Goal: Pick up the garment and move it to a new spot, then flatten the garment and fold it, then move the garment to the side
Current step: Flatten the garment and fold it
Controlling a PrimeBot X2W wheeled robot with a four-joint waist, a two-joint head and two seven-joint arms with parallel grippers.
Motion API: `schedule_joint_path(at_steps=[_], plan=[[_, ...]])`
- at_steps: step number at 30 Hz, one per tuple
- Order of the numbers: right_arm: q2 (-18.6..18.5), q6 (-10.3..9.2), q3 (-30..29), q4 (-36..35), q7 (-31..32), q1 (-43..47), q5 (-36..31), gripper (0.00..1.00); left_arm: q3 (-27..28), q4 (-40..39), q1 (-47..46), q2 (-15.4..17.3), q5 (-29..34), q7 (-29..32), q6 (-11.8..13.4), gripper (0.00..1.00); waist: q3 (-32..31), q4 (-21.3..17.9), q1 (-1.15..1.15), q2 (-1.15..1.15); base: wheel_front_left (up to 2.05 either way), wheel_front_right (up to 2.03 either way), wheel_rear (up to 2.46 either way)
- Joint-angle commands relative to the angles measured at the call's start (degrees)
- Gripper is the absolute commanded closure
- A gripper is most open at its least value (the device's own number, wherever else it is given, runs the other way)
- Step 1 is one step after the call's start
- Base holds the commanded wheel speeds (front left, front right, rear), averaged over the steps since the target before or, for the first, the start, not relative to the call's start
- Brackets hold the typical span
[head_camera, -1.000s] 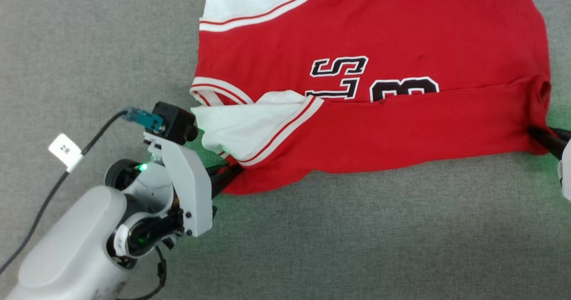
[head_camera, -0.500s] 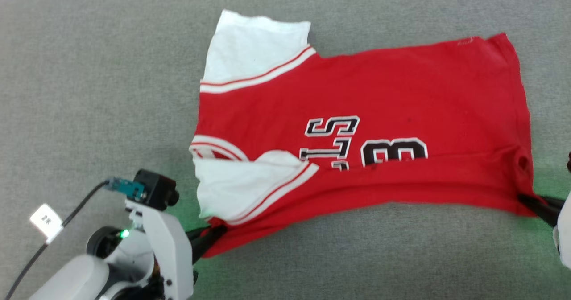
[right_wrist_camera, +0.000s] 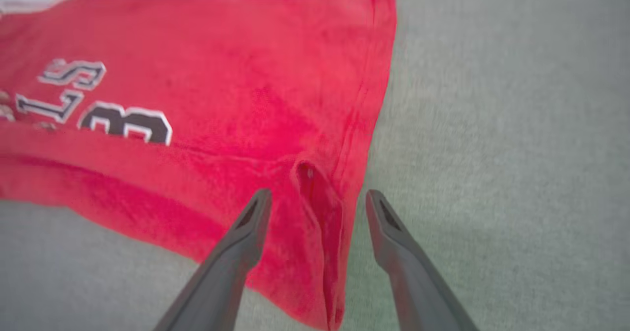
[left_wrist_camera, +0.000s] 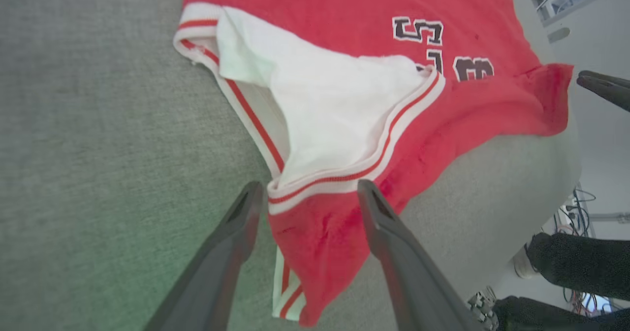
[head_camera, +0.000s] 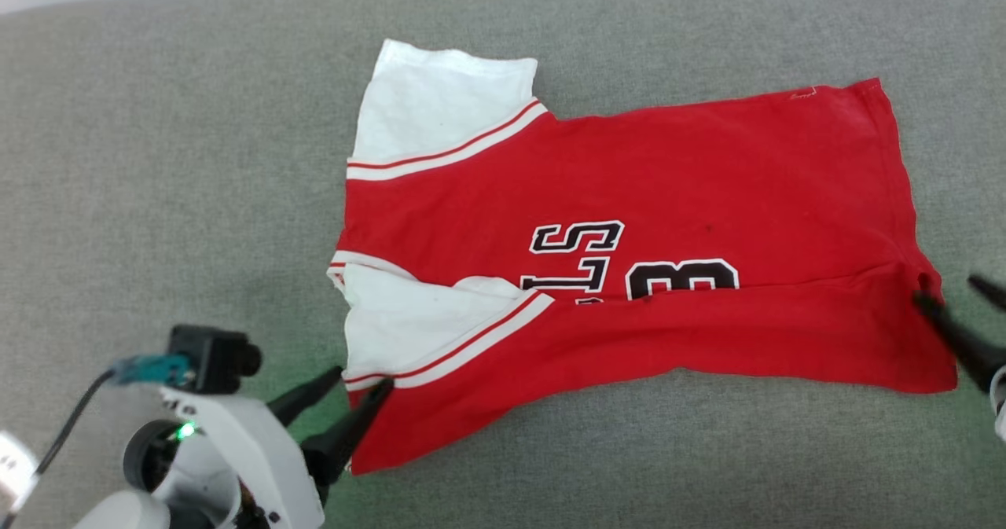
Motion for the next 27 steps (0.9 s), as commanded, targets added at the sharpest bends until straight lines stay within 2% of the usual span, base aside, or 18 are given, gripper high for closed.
schedule_joint_path(at_steps=[1,6,11,14,16,20,23,27], plan=[[0.66,-0.09,-0.91,-0.52,-1.07,0.68,-0.7,0.0,0.45,-0.26,0.8,-0.34,0.53,-1.03,0.2,0.0,-0.23,0.14,0.0,0.0,0.0,0.0,0.0],[8.4,-0.1,-6.55,-1.62,-15.63,-1.74,-6.25,0.0,3.69,1.26,2.65,-3.15,4.59,-12.55,0.87,0.0,-1.4,0.88,0.0,0.0,0.0,0.0,0.0],[15.19,-0.08,-4.65,1.08,-28.05,-3.84,-11.93,0.0,5.42,6.32,0.8,-6.47,10.59,-24.2,1.08,0.0,-2.48,0.76,0.0,0.0,0.0,0.0,0.0],[18.72,-0.08,-4.82,3.86,-33.28,-4.89,-13.27,0.0,6.5,9.88,-1.96,-8.39,11.53,-28.96,-0.47,0.0,-2.77,0.29,0.0,0.0,0.0,0.0,0.0],[20.36,-0.08,-4.69,5.18,-36.01,-5.43,-14.24,0.0,7.2,12.25,-4.25,-8.16,12.63,-30.65,-1.23,0.0,-2.49,-0.36,0.0,0.0,0.0,0.0,0.0],[21.82,-0.08,-3.38,7.27,-39.54,-6.64,-15.28,0.0,7.54,16.47,-12.25,-7.89,13.0,-29.07,-2.64,0.0,-0.67,-2.61,0.0,0.0,0.0,0.0,0.0],[22.59,-0.08,-2.98,8.61,-40.86,-7.73,-15.19,0.0,8.66,20.59,-20.27,-9.32,9.15,-25.1,-4.41,0.0,1.38,-4.93,0.0,0.0,0.0,0.0,0.0],[23.8,-0.08,-0.74,10.49,-42.18,-9.33,-14.74,0.0,6.46,29.4,-31.78,-7.81,11.36,-19.5,-6.33,0.0,4.13,-8.86,0.0,0.0,0.0,0.0,0.0]])
